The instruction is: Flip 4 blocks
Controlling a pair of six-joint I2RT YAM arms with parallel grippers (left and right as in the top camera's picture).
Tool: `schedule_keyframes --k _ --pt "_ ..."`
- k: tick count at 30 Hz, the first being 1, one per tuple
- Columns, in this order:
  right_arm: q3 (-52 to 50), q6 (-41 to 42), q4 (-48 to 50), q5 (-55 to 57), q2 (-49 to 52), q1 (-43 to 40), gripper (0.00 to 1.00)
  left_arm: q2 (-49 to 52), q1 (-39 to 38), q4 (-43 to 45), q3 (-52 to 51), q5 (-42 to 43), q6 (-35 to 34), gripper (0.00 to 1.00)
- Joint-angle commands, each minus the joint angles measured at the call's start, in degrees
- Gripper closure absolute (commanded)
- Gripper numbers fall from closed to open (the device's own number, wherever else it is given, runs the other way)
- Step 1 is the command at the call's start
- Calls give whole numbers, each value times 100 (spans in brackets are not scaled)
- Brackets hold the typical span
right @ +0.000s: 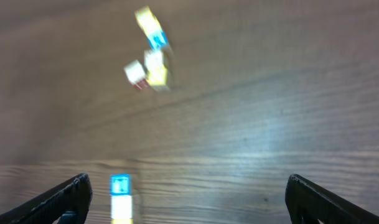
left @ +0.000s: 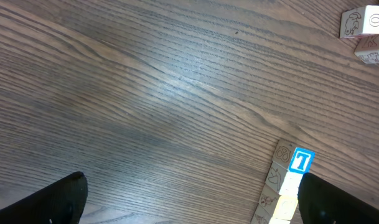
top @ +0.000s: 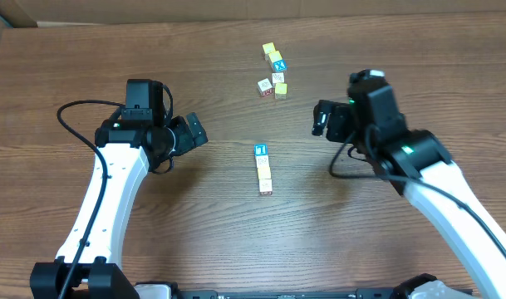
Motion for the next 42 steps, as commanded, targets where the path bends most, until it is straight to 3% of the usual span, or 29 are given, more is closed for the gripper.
schedule_keyframes --k 1,24,33,42 --pt "120 -42 20 50 -553 11 0 46 -4 7 42 -61 63 0" --pt "120 -20 -136 157 -4207 -81 0 46 -4 7 42 -61 63 0" --pt "-273 -17 -197 0 -5075 -1115 0 46 -4 7 42 -61 63 0" --pt "-1486 -22 1088 -179 -5914 -1478 0 46 -4 7 42 -61 63 0"
